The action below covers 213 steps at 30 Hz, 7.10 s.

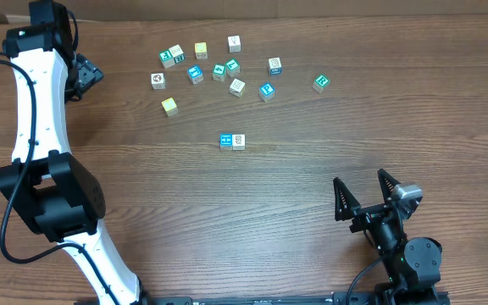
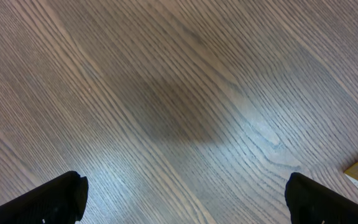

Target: Form a horizontal line

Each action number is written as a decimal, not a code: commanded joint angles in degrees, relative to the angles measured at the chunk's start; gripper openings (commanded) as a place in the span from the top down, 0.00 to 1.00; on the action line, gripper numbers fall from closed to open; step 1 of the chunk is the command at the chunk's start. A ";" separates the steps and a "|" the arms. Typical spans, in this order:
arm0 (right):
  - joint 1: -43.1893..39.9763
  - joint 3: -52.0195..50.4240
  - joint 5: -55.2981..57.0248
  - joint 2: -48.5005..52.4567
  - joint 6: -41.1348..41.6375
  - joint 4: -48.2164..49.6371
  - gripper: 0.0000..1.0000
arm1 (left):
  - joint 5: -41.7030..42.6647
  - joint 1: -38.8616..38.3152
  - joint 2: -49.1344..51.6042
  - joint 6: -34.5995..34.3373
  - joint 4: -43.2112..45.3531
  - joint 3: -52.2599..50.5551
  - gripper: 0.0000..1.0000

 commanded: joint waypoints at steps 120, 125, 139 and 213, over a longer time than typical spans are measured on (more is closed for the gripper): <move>0.22 92.37 1.73 89.26 -5.33 -66.97 0.00 | -0.61 -0.15 -0.42 0.26 -0.13 0.37 0.00; 0.22 92.32 0.26 89.26 -5.16 -66.97 0.00 | -0.61 -0.15 -0.42 0.26 -0.11 0.37 0.01; 0.22 92.32 1.77 89.26 -5.16 -66.93 0.67 | -0.61 -0.15 -0.42 0.26 -0.11 0.37 0.00; 12.94 92.28 7.80 103.56 -4.35 -37.53 0.24 | -0.61 -0.15 -0.42 0.26 -0.11 0.37 0.00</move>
